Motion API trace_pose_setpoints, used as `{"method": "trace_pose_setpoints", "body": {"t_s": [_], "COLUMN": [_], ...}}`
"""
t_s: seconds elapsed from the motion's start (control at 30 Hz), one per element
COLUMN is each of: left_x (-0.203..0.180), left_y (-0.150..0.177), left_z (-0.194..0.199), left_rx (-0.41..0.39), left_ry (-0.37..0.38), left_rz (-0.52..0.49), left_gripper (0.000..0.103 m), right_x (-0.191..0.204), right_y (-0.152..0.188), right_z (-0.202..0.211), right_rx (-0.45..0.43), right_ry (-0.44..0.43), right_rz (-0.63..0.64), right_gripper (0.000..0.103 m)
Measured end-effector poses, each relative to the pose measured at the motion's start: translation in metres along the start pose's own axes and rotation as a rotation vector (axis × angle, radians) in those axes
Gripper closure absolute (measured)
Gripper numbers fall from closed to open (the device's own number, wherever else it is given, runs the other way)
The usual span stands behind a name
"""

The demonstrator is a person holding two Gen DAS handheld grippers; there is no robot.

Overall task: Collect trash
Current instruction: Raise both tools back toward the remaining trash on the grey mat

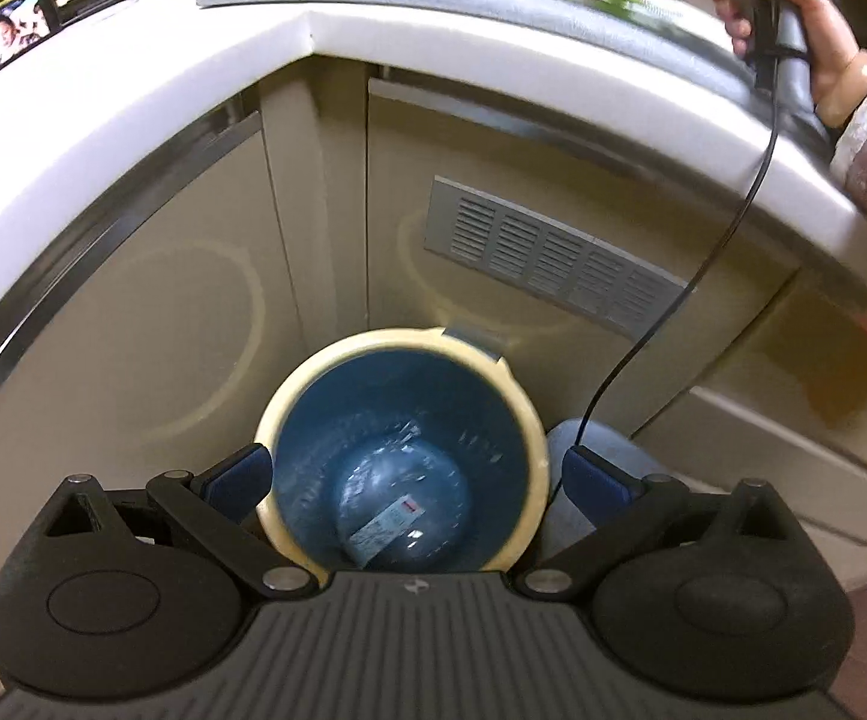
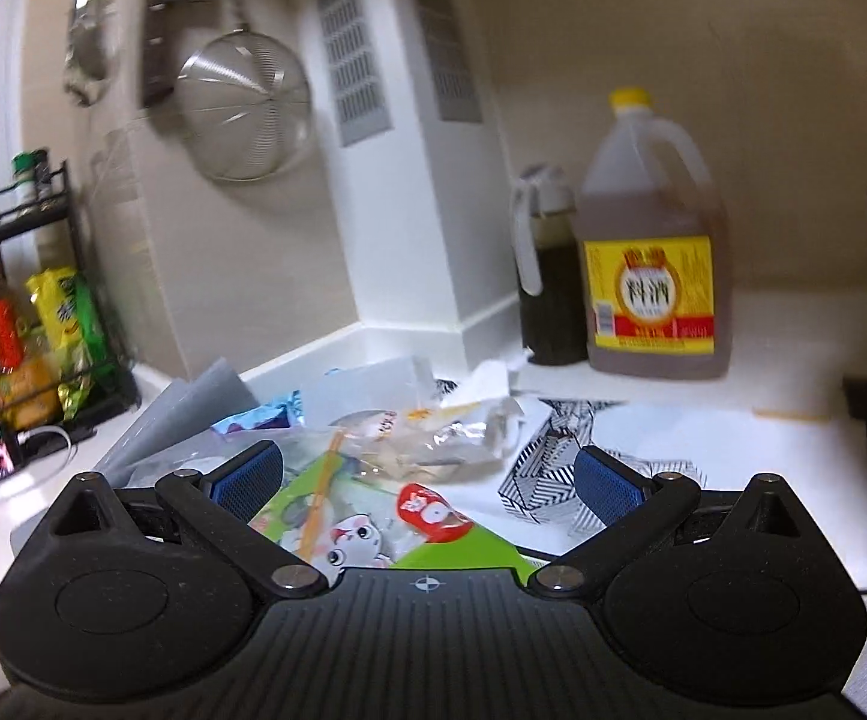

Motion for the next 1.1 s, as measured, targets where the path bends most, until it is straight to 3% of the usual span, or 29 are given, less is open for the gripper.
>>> {"method": "trace_pose_setpoints", "body": {"t_s": [0.13,0.3,0.47,0.6,0.7,0.8,0.9,1.0,1.1], "left_x": [-0.014,-0.028,-0.041,-0.053,-0.067,-0.086,-0.107,-0.12,-0.121], "left_y": [-0.015,-0.043,-0.092,-0.14,-0.178,-0.207,-0.228,-0.242,-0.254], "left_z": [-0.006,-0.004,0.008,0.016,0.006,-0.006,-0.027,-0.053,-0.076], "left_rx": [0.046,0.012,-0.141,-0.311,-0.359,-0.403,-0.443,-0.426,-0.395], "left_ry": [-0.061,-0.018,-0.026,-0.081,-0.11,-0.162,-0.2,-0.213,-0.211], "left_rz": [-0.046,-0.059,-0.092,-0.099,-0.122,-0.2,-0.358,-0.468,-0.492], "left_gripper": [0.0,0.0,0.0,0.0,0.0,0.0,0.0,0.0,0.0], "right_x": [-0.007,-0.011,-0.011,-0.012,-0.013,-0.014,-0.014,-0.013,-0.011], "right_y": [0.005,0.007,0.008,0.008,0.009,0.009,0.009,0.008,0.008], "right_z": [-0.008,-0.008,-0.01,-0.011,-0.013,-0.015,-0.015,-0.015,-0.016], "right_rx": [0.065,0.068,0.076,0.091,0.108,0.119,0.124,0.133,0.146], "right_ry": [-0.007,-0.005,-0.005,-0.02,-0.018,-0.015,-0.018,-0.027,-0.035], "right_rz": [-0.036,-0.07,-0.068,-0.075,-0.075,-0.076,-0.077,-0.06,-0.041], "right_gripper": [0.0,0.0,0.0,0.0,0.0,0.0,0.0,0.0,0.0]}}
Point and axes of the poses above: each gripper's, at about its wrist camera, not at the fingertips, and z roughly against the way its jaws point, x to its left, y to its underside, the point moved 1 cm from there along -z, roughly the way its jaws point, and after that the axes turned 7 degrees about z, right-handed, at the moved point
